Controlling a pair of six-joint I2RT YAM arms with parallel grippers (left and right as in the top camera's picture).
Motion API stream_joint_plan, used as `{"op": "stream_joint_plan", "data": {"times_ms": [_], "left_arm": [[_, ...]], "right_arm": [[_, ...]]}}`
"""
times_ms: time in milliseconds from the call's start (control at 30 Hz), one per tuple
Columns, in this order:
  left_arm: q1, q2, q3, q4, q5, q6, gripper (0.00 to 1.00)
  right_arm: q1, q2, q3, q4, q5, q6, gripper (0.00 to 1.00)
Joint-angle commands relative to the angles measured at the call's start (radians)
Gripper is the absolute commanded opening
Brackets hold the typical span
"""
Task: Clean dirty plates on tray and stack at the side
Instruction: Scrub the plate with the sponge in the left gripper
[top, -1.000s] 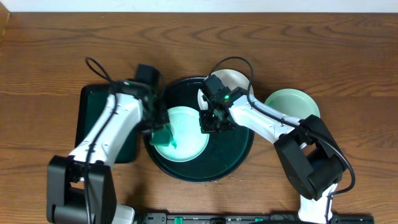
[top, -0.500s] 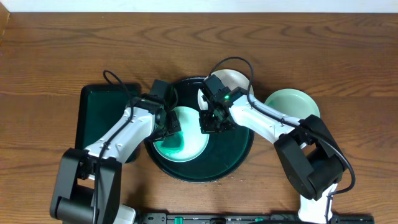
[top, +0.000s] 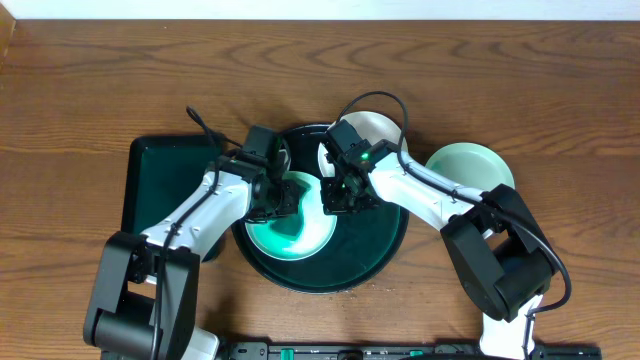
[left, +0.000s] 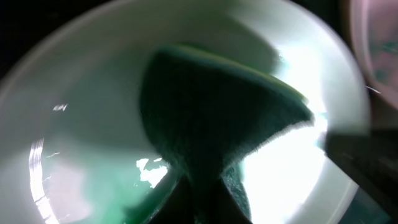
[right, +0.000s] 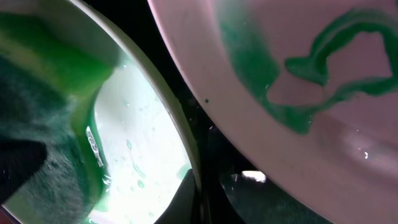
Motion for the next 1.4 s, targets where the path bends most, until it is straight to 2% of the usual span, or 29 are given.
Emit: {"op": "stream_joint_plan", "data": {"times_ms": [0,67,200,400,467,633,700,867,967,1100,1200,1367], "left_arm": [[0.004,0.018,-0.013,-0.060,-0.270,-0.188,0.07],[0.003,0.018,-0.013,-0.107,-0.254,-0.257,0.07],[0.003,0.018,-0.013,-0.172,-0.092,-0.254,0.07],[0.003,0.018,-0.013,-0.148,0.235,-0.056,0.07],[0.003,0.018,-0.013,-0.113,0.285,-0.010,0.07],[0.005,0.018,-0.013,-0.002,0.270,0.000,0.07],[0.008,0.018,-0.013,0.018,0.180,-0.046,0.07],[0.037,0.018,-0.009,-0.031,-0.148,-0.271,0.07],[0.055,0.017,0.000,-0.077,-0.211,-0.311,0.07],[0.055,0.017,0.002,-0.143,-0.189,-0.311,0.07],[0.052,0.017,0.002,-0.177,-0.108,-0.279,0.07],[0.053,0.017,0.002,-0.056,0.224,-0.023,0.07]], "right_arm": [[-0.008,0.016,0.018,0.002,-0.016,0.001,0.01],[-0.009,0.016,0.018,0.002,-0.016,0.001,0.01],[-0.009,0.016,0.018,0.002,-0.017,0.001,0.01],[-0.009,0.016,0.018,-0.001,-0.016,0.001,0.01],[-0.009,0.016,0.018,-0.004,-0.017,0.001,0.01],[-0.009,0.016,0.018,-0.003,-0.018,0.002,0.01],[-0.009,0.016,0.018,-0.003,-0.020,0.006,0.01],[-0.009,0.016,0.018,-0.001,-0.020,0.013,0.01],[-0.009,0.016,0.018,-0.001,-0.020,0.012,0.01],[-0.012,0.016,0.018,-0.002,-0.020,0.012,0.01],[-0.014,0.016,0.018,-0.003,-0.020,0.013,0.01],[-0.014,0.017,0.018,-0.004,-0.020,0.012,0.01]]}}
